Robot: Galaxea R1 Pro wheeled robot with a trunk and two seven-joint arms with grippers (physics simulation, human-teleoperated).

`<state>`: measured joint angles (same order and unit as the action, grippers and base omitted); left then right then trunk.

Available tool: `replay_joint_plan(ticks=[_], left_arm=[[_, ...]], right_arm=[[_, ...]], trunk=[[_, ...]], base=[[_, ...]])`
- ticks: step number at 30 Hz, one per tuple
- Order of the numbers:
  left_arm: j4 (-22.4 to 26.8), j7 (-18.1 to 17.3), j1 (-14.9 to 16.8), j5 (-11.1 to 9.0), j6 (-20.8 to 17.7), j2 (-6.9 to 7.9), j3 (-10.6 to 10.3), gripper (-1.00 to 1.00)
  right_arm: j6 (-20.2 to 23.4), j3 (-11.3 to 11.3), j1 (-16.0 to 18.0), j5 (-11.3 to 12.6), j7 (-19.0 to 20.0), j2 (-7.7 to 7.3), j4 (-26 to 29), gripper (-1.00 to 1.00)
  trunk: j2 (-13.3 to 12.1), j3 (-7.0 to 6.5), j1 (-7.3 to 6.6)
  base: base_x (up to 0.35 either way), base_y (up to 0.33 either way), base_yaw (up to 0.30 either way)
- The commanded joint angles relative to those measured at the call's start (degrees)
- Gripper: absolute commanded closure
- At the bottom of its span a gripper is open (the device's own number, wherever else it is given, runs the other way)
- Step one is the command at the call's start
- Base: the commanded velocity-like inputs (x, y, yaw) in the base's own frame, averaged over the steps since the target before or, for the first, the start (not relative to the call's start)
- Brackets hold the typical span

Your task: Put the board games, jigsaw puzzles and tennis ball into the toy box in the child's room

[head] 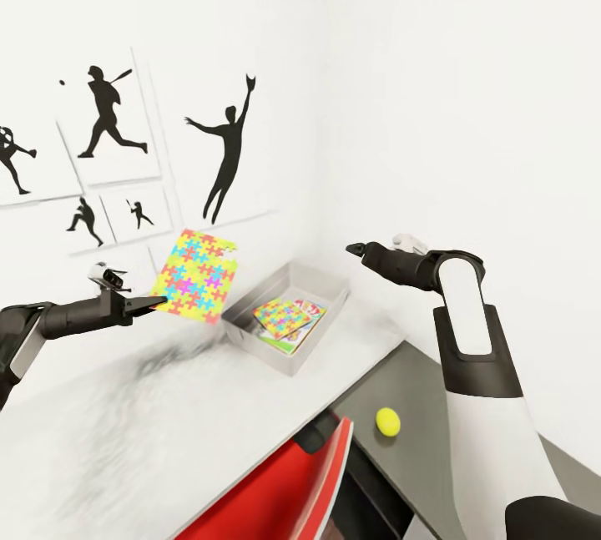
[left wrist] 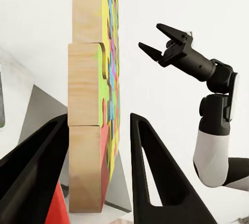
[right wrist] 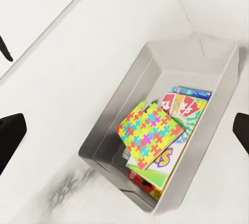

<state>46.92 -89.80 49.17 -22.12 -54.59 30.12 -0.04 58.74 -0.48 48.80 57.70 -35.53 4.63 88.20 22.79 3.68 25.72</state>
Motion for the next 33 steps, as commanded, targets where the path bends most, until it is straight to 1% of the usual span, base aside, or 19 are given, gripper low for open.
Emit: replay_joint_plan(ticks=[1, 11, 18, 27, 33], left_arm=[[0.0, -0.2, 0.1, 0.0, -0.6, 0.02, 0.0, 1.0], [0.0, -0.2, 0.1, 0.0, -0.6, 0.02, 0.0, 1.0], [0.0, -0.2, 0.1, 0.0, -0.6, 0.02, 0.0, 1.0], [0.0, -0.2, 0.1, 0.0, -0.6, 0.02, 0.0, 1.0], [0.0, -0.2, 0.1, 0.0, -0.5, 0.02, 0.0, 1.0]], right_arm=[[0.1, 0.0, 0.1, 0.6, -0.6, 0.03, 0.0, -1.0], [0.1, 0.0, 0.1, 0.6, -0.6, 0.03, 0.0, -1.0], [0.1, 0.0, 0.1, 0.6, -0.6, 0.1, 0.0, -1.0], [0.2, -0.1, 0.1, 0.6, -0.6, 0.08, 0.0, -1.0], [0.2, -0.1, 0.0, 0.6, -0.6, 0.05, 0.2, -1.0]], trunk=[[0.1, 0.14, 0.06], [0.1, 0.14, 0.06], [0.1, 0.14, 0.06], [0.1, 0.46, 0.06], [0.1, 0.55, 0.06]], base=[[0.191, -0.094, 0.001], [0.088, -0.019, 0.0], [0.022, 0.0, 0.004], [0.001, 0.0, 0.144], [0.0, 0.0, 0.033]])
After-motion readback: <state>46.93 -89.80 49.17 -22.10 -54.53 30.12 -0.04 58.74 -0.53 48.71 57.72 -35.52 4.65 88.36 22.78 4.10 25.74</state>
